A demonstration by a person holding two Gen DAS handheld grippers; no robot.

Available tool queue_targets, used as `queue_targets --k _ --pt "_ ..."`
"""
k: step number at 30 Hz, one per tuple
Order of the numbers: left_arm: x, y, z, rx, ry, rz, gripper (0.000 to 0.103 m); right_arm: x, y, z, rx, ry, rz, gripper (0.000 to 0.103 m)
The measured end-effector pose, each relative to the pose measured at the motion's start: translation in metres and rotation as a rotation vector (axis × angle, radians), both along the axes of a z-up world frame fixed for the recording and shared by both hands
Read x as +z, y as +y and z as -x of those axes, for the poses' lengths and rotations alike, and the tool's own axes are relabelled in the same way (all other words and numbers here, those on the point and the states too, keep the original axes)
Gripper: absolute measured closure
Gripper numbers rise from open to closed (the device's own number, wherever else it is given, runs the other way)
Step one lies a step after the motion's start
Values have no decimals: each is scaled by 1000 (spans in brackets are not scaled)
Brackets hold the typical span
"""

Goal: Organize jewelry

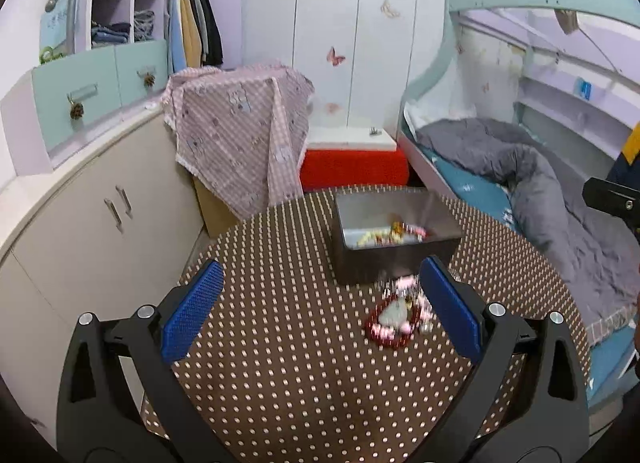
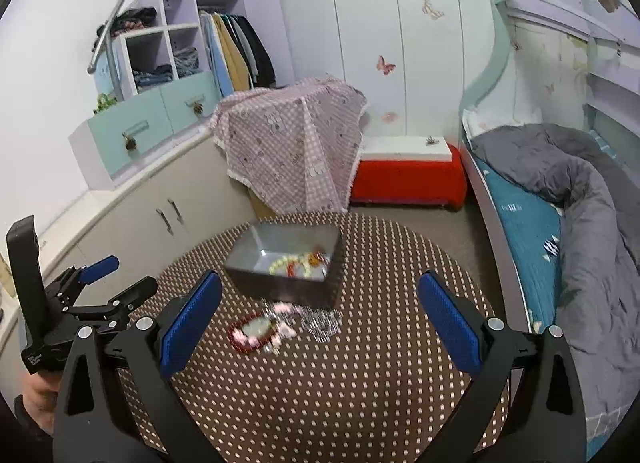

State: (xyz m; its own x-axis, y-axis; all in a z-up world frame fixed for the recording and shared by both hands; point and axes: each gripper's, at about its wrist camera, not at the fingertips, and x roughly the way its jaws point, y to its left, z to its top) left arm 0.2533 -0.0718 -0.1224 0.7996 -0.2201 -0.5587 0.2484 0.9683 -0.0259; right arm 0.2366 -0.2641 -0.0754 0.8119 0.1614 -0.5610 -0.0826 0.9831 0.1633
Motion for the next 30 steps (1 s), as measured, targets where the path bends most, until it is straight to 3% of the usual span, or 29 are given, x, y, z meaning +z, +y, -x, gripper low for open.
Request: queue_targets --k 8,16,20,22,24,26,27,30 --pt "-43 -18 -16 -47 84 -71 6 -46 -3 -2 -18 107 -33 8" --pt "-74 -36 -38 -102 166 -124 7 -68 -5 -8 -23 163 -41 8" --pt "-83 -44 -47 -125 203 -150 15 -74 -5 -11 -19 183 -40 8" --pt "-88 -46 -51 -137 222 -151 24 -77 -7 -11 -19 190 -43 8" --pt "-92 -47 -55 -150 247 -149 46 -80 -8 -12 -21 197 -45 8" --pt "-92 -48 -57 -175 262 -121 59 -81 -10 -12 -24 202 -46 8" --pt "-91 -49 -56 -191 267 -115 76 -82 -11 -12 -25 205 -47 8" --pt "-90 -57 -56 -224 264 -135 95 -84 -12 -12 -26 211 -50 8"
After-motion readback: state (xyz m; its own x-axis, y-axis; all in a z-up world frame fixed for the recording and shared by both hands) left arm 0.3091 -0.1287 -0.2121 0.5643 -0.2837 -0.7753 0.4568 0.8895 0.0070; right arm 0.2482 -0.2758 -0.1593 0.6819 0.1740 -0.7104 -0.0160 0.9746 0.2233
